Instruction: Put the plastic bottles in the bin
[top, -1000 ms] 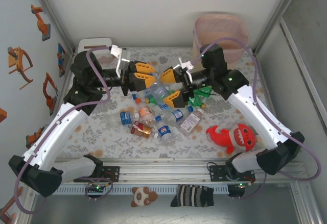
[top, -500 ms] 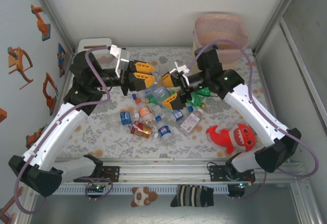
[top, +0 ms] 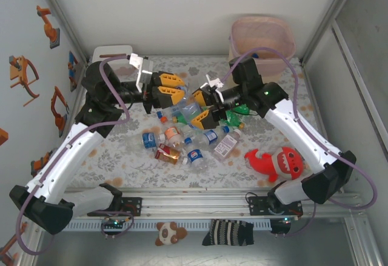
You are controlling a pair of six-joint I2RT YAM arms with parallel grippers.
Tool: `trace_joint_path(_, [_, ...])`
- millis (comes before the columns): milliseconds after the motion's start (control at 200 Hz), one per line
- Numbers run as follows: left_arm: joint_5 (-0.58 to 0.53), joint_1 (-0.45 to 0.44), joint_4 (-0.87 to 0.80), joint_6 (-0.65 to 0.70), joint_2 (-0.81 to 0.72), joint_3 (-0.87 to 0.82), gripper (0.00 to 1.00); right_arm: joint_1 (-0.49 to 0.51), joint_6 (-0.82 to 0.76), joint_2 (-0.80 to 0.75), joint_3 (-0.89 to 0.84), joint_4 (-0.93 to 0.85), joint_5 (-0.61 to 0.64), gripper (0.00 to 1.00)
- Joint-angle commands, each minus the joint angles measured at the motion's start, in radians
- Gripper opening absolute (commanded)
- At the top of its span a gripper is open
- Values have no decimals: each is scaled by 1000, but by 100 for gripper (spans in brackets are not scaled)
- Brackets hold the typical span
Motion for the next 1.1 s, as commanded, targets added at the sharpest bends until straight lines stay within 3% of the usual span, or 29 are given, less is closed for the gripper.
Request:
trace_joint_path(0, [-15, 0, 11, 30, -27, 1, 0, 9, -5, 1, 14, -15, -35, 64])
trace_joint_path(165, [-54, 0, -14, 56, -44, -9, 1, 8, -4, -3, 23, -20, -35, 62])
trace_joint_path(255, [-101, 1, -51, 86, -62, -11, 33, 9, 1, -10, 26, -21, -19, 62])
trace_joint_path(366, [-185, 1, -112, 138, -111, -20, 62, 5, 15, -21, 31, -21, 24, 62])
trace_joint_path(461, [-293, 3, -146, 178, -173, -48, 76, -7, 31, -33, 38, -17, 57, 62])
trace_joint_path(606, [-483, 11, -159, 211, -274, -116, 83, -50, 130, -47, 37, 47, 140, 61])
trace_joint_path(816, [-683, 23, -199, 206, -329, -181, 84, -155, 371, -46, 62, 207, 344, 59])
trace_joint_path(1097, [-703, 32, -201, 151, -298, -216, 84, -349, 623, 82, 268, 186, 653, 54])
